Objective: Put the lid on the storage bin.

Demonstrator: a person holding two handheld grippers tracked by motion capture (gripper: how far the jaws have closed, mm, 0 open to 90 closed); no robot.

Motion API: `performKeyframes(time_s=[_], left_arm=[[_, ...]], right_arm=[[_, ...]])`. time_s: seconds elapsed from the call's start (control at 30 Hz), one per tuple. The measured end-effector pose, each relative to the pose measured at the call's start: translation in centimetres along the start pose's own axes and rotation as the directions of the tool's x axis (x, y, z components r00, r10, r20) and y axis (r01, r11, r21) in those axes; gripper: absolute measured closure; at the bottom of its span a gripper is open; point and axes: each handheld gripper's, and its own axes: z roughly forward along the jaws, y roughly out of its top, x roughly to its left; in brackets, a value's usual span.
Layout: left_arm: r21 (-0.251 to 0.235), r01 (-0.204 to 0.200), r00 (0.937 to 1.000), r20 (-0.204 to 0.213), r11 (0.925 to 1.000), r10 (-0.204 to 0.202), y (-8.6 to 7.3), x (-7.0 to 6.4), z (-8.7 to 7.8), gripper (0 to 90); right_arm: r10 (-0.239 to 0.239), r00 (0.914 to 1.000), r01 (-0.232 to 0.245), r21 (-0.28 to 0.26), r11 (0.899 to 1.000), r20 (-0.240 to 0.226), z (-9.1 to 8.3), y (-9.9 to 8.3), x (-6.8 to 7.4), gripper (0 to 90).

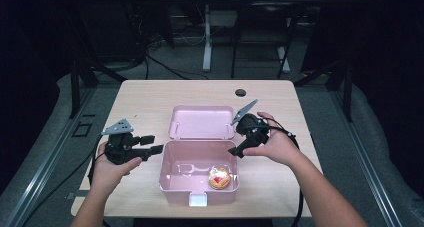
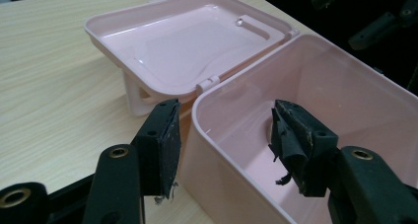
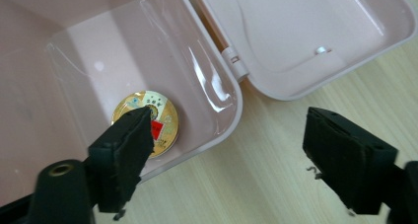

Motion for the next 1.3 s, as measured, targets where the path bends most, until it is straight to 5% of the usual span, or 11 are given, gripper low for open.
performKeyframes(time_s=[0.27,0.3,0.43,0.6,0.77,0.9,1.0,1.3], left_arm=[[0.008,-0.016,0.9998,0.01,0.9998,0.016,-0.1,-0.3,0.5,48.8],[0.006,-0.023,0.9997,0.002,0.9997,0.023,-0.2,-0.3,0.6,48.7],[0.009,-0.039,0.9992,-0.004,0.9992,0.039,-0.3,-0.3,0.8,48.4],[0.019,-0.05,0.9982,-0.033,0.9986,0.051,-0.4,-0.2,0.9,47.5],[-0.008,-0.016,0.9999,-0.005,0.9998,0.016,-0.6,0.1,1.1,46.2],[-0.004,0.0,0.9996,-0.027,1.0,0.0,-0.8,0.0,1.4,49.6],[0.005,-0.007,0.9997,-0.023,1.0,0.007,-0.9,0.0,1.6,55.6],[0.035,-0.046,0.9972,-0.058,0.9984,0.047,-1.1,-0.4,2.4,68.5]], right_arm=[[0.101,0.9946,-0.097,-0.128,0.987,0.022,0.0,-0.3,-1.1,42.4],[0.124,0.9916,-0.115,-0.185,0.976,0.038,-0.1,-0.4,-1.4,45.9],[0.166,0.9841,-0.145,-0.26,0.955,0.063,0.0,-0.5,-1.8,53.5],[0.178,0.9806,-0.149,-0.269,0.952,0.083,0.4,-0.5,-2.2,51.9],[0.256,0.9639,-0.218,-0.329,0.919,0.075,0.7,-0.6,-2.8,47.5],[0.253,0.9655,-0.221,-0.321,0.921,0.061,1.1,-0.5,-2.8,50.6],[0.256,0.9606,-0.21,-0.321,0.924,0.109,1.3,-0.3,-2.6,53.9],[0.29,0.9491,-0.232,-0.351,0.907,0.123,2.1,0.3,-2.9,63.5]])
